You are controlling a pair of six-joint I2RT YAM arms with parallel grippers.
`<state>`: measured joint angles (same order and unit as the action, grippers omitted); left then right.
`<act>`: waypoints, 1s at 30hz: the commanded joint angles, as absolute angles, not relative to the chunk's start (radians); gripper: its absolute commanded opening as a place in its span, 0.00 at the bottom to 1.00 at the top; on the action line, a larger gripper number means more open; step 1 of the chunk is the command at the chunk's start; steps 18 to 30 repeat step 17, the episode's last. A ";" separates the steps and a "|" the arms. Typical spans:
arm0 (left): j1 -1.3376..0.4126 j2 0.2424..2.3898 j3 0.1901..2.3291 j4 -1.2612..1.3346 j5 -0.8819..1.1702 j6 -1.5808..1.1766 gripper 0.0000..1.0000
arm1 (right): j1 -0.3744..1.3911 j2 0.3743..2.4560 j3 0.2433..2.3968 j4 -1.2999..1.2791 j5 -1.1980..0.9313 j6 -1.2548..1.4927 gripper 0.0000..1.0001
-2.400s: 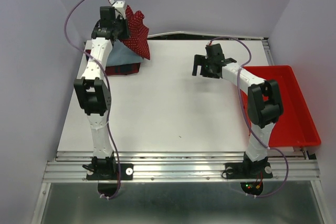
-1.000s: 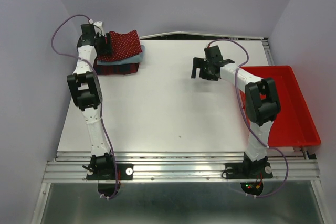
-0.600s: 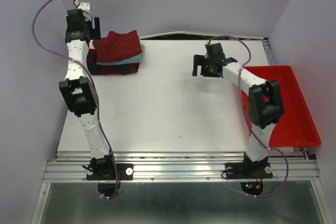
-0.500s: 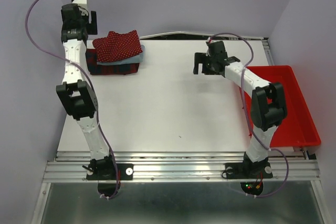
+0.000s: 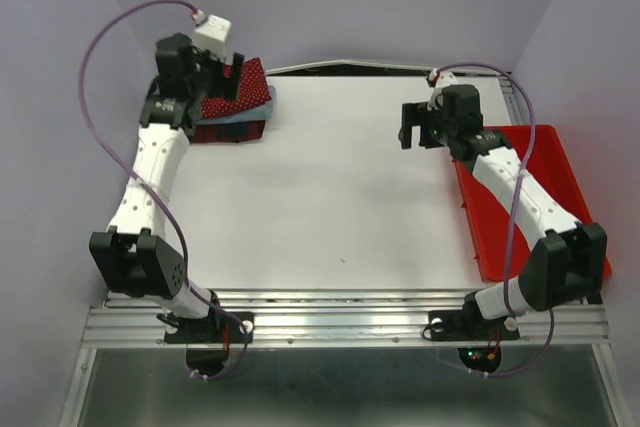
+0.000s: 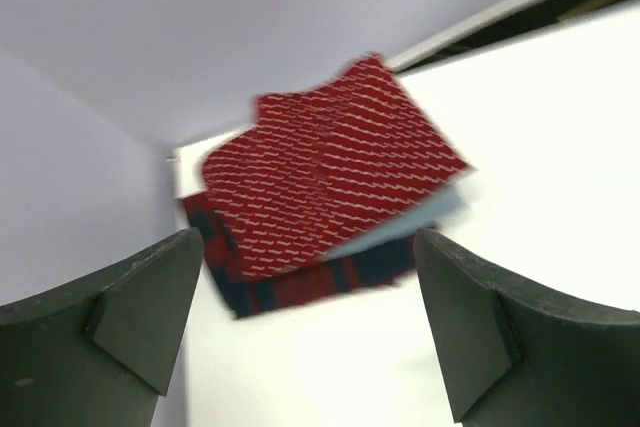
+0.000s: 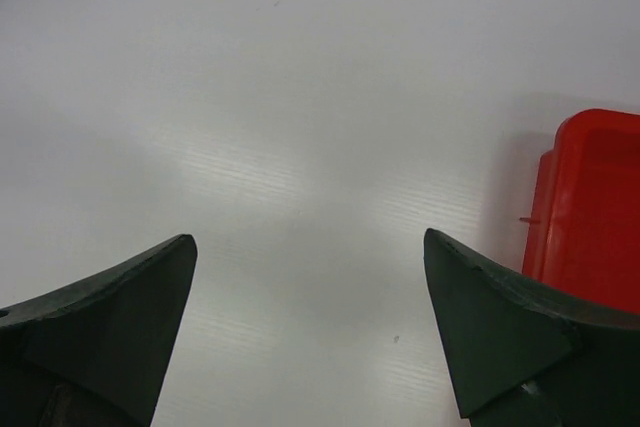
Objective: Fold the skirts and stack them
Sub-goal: Neatly place the folded skirt to the corner
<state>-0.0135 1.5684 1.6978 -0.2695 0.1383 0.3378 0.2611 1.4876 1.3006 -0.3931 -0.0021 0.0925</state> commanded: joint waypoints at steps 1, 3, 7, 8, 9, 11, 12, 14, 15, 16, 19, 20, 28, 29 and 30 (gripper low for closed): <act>-0.168 1.402 1.455 -0.213 0.072 0.350 0.99 | 0.265 1.355 1.145 -0.420 -0.121 0.018 1.00; -0.238 1.332 1.307 -0.180 0.086 0.316 0.99 | 0.265 1.290 1.088 -0.445 -0.138 0.012 1.00; -0.310 1.255 1.122 -0.138 0.095 0.275 0.99 | 0.265 1.203 0.948 -0.460 -0.195 -0.061 1.00; -0.316 1.244 1.064 -0.130 0.095 0.269 0.99 | 0.265 1.197 0.916 -0.475 -0.205 -0.074 1.00; -0.321 1.227 1.039 -0.129 0.097 0.264 0.99 | 0.265 1.184 0.908 -0.492 -0.231 -0.083 1.00; -0.325 1.204 0.983 -0.129 0.094 0.258 0.99 | 0.265 1.158 0.893 -0.520 -0.304 -0.090 1.00; -0.327 1.204 0.968 -0.129 0.091 0.252 0.99 | 0.265 1.158 0.890 -0.528 -0.320 -0.100 1.00; -0.328 1.175 0.931 -0.123 0.113 0.253 0.99 | 0.265 1.149 0.885 -0.540 -0.336 -0.101 1.00; -0.328 1.164 0.925 -0.120 0.117 0.253 0.99 | 0.265 1.147 0.882 -0.540 -0.334 -0.103 1.00; -0.328 1.155 0.925 -0.118 0.111 0.252 0.99 | 0.265 1.147 0.884 -0.538 -0.339 -0.103 1.00; -0.328 1.155 0.930 -0.127 0.107 0.253 0.99 | 0.265 1.150 0.885 -0.537 -0.341 -0.101 1.00; -0.328 1.155 0.930 -0.127 0.107 0.253 0.99 | 0.265 1.150 0.885 -0.537 -0.341 -0.101 1.00; -0.328 1.155 0.930 -0.127 0.107 0.253 0.99 | 0.265 1.150 0.885 -0.537 -0.341 -0.101 1.00; -0.328 1.155 0.930 -0.127 0.107 0.253 0.99 | 0.265 1.150 0.885 -0.537 -0.341 -0.101 1.00; -0.328 1.155 0.930 -0.127 0.107 0.253 0.99 | 0.265 1.150 0.885 -0.537 -0.341 -0.101 1.00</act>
